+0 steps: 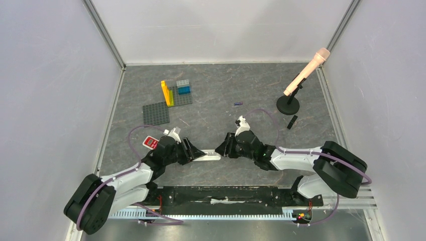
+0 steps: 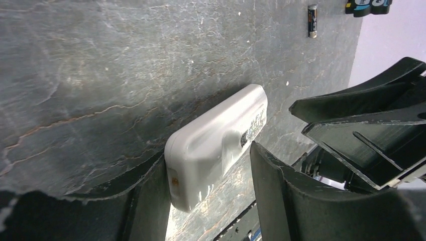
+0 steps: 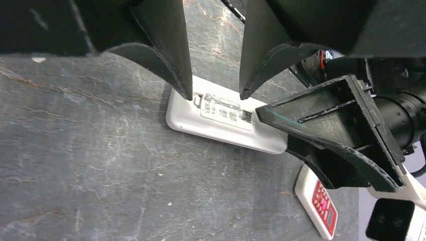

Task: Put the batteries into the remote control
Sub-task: Remove the battery cover from the remote control.

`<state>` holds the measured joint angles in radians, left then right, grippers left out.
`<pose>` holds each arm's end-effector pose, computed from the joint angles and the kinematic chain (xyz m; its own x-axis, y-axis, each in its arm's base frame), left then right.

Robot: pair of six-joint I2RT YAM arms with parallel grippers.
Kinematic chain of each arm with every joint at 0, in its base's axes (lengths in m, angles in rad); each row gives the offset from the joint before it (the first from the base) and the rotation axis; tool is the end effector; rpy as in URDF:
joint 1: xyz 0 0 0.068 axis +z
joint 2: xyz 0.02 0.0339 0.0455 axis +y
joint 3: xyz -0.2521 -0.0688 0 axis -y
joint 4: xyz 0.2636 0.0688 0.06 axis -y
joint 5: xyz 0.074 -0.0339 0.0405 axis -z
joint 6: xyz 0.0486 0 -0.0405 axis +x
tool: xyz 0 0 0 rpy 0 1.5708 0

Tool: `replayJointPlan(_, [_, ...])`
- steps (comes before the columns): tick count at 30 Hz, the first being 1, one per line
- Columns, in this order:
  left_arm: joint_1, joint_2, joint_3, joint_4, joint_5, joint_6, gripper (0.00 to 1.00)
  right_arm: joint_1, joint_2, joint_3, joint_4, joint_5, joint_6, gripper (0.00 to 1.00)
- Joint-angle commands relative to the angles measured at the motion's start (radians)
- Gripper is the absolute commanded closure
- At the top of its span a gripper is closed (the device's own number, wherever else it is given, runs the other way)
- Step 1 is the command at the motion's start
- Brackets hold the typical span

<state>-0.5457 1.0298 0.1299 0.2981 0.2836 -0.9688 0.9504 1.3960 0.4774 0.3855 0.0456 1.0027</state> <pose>0.1643 -0.1157 0.0921 -0.8472 -0.4113 -0.3362 -0.0050 0.6391 -0.7691 0.1700 0.2342 0.1264 -0.8249 0.2940 -0.4829 -0.1760 0.6782 0.7135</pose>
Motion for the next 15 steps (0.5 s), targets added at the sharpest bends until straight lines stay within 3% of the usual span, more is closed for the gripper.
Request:
replayJointPlan(1, [-0.003, -0.062, 0.021, -0.195, -0.110, 0.084, 0.38, 0.012, 0.023, 0.067, 0.008, -0.005, -0.008, 0.60])
replayJointPlan(7, [-0.004, -0.040, 0.025, -0.197, -0.098, 0.091, 0.56, 0.023, 0.076, 0.116, -0.038, -0.014, -0.027, 0.67])
replayJointPlan(12, [-0.003, 0.019, 0.029, -0.163, -0.082, 0.094, 0.83, 0.029, 0.108, 0.158, -0.121, 0.018, -0.046, 0.68])
replayJointPlan(15, [-0.003, 0.027, 0.033, -0.162, -0.084, 0.100, 0.93, 0.032, 0.112, 0.183, -0.187, 0.060, -0.059, 0.67])
